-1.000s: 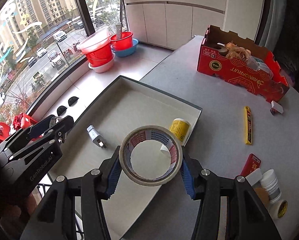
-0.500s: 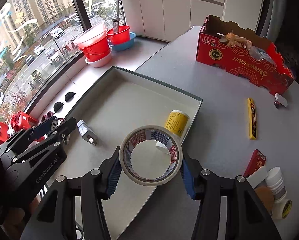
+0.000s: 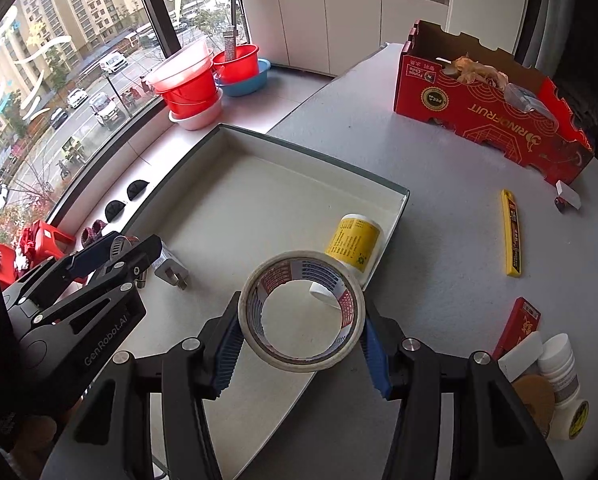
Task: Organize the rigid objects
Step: 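Carry hose clamp and masking tape roll with both grippers over the grey tray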
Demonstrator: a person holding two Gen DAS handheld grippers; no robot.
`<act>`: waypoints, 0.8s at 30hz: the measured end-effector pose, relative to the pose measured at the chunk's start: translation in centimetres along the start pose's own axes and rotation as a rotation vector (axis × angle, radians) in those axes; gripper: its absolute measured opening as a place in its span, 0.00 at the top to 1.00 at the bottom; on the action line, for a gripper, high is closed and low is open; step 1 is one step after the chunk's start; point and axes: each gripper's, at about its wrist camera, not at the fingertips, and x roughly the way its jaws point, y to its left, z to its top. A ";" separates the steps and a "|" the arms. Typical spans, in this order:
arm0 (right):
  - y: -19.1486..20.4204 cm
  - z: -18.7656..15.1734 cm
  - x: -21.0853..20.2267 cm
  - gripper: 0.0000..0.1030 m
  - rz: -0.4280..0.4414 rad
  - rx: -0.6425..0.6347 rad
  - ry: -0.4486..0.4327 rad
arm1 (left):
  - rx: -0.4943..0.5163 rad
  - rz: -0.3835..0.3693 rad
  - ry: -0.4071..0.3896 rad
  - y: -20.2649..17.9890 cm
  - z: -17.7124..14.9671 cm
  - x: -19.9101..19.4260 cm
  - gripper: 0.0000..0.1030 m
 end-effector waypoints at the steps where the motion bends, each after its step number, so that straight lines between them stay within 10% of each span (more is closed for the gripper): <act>1: 0.0 0.0 0.1 0.47 0.001 0.000 0.001 | 0.001 0.001 0.001 0.0 0.0 0.0 0.57; 24: 0.2 0.0 2.0 0.47 0.003 -0.007 0.014 | 0.037 0.017 -0.009 -0.6 0.3 1.1 0.57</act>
